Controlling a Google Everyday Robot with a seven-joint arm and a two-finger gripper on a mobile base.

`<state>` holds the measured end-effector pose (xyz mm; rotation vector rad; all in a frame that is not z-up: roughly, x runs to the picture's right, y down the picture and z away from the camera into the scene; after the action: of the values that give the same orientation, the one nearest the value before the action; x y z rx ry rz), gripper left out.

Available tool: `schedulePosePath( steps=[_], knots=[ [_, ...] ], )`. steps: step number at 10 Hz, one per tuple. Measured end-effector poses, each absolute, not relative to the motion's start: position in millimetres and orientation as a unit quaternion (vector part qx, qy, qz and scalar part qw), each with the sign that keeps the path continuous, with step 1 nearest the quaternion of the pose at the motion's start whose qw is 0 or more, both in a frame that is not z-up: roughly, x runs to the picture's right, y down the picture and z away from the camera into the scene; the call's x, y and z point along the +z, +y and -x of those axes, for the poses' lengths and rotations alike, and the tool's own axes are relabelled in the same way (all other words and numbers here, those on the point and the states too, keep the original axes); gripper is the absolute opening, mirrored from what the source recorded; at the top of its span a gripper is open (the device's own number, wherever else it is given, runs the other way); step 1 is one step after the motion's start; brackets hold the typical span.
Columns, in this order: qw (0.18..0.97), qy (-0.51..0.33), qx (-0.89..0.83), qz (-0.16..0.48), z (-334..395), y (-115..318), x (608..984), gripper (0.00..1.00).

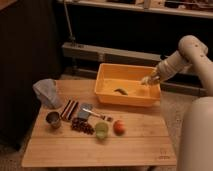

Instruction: Wipe tray with brush

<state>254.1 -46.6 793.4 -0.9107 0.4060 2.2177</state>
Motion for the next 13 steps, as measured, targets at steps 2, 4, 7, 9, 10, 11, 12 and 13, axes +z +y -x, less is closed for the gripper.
schedulePosePath(
  steps=[2,4,7,9,10,11,12,13],
  knots=[
    [0.349,0.154,0.854,0.355,-225,-63,800,0.0],
    [0.342,0.141,0.847,0.382,-190,-70,801,0.0],
    [0.336,0.123,0.827,0.433,-147,-60,790,0.0],
    [0.343,0.115,0.804,0.471,-119,-45,776,0.0],
    [0.345,0.112,0.798,0.481,-113,-43,773,0.0],
    [0.349,0.108,0.785,0.5,-104,-34,764,0.0],
    [0.351,0.107,0.778,0.511,-101,-25,756,0.0],
    [0.351,0.103,0.77,0.522,-98,-14,748,0.0]
  ],
)
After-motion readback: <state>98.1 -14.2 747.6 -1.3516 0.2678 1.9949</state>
